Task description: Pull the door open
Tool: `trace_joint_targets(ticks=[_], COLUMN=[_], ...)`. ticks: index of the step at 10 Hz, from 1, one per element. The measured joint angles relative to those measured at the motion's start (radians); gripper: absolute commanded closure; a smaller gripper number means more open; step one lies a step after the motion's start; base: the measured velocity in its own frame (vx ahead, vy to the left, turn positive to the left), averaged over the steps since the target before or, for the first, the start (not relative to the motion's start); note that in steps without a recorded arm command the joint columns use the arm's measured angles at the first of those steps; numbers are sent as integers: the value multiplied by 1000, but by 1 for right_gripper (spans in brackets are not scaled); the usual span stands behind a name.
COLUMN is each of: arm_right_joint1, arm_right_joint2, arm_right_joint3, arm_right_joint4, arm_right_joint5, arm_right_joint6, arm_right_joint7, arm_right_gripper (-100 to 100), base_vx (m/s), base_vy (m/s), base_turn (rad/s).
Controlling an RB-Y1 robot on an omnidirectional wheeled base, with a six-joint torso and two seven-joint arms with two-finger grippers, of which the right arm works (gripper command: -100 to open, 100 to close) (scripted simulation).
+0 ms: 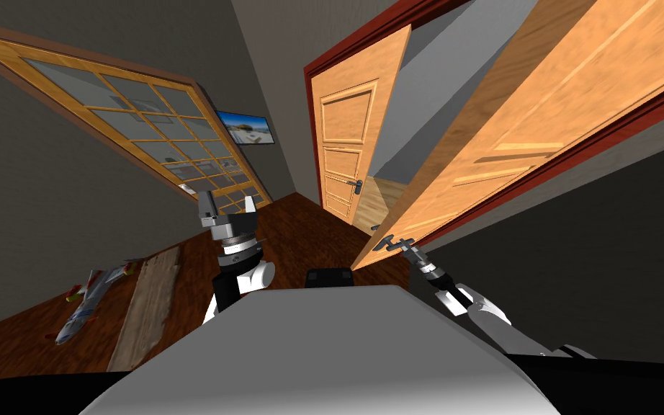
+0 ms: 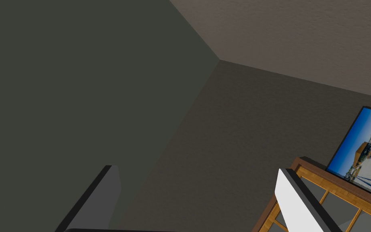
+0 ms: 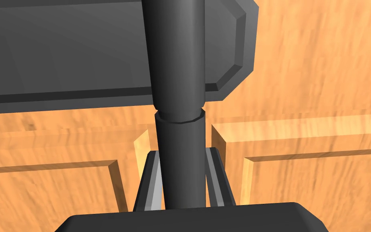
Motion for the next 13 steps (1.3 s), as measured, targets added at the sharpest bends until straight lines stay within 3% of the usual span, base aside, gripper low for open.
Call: trace_joint_targets(ticks=[5, 11, 13], arm_right_joint1=[8, 29, 30], arm_right_joint2=[-3, -6, -4], arm_right_joint3=[-2, 1, 7], arm_right_joint4=[-15, 21, 51], arm_right_joint5=[-2, 3, 8], arm_right_joint6=[5, -68, -110], arm_right_joint7=[1, 7, 5], arm_right_gripper=[100, 100, 100], base_vx=[5, 23, 15], base_vy=[-1, 18, 17], base_turn=[-4, -1, -2])
